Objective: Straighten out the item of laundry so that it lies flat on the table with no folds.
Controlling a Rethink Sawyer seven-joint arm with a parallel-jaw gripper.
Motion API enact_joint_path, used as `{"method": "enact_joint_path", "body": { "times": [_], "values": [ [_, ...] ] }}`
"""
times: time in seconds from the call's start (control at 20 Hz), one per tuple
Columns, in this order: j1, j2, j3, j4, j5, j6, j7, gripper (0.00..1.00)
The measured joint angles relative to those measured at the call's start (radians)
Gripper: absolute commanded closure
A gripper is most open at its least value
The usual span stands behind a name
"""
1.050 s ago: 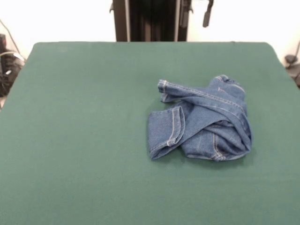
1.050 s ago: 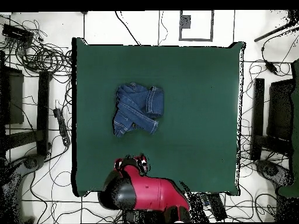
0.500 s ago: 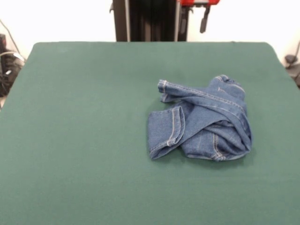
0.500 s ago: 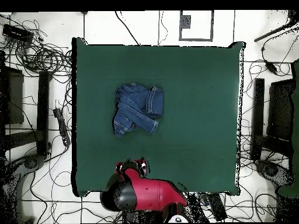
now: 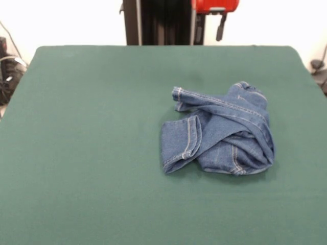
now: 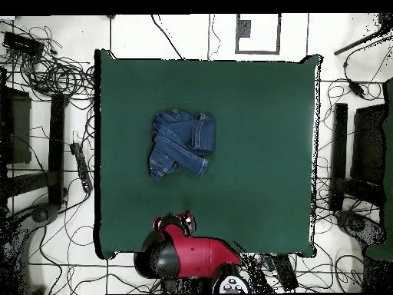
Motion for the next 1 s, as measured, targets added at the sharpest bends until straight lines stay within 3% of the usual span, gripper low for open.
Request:
{"method": "enact_joint_path", "body": {
  "times": [1.0],
  "values": [
    [-0.038,-0.038,0.000,0.047,-0.001,-0.027,0.000,0.00]
  ]
}}
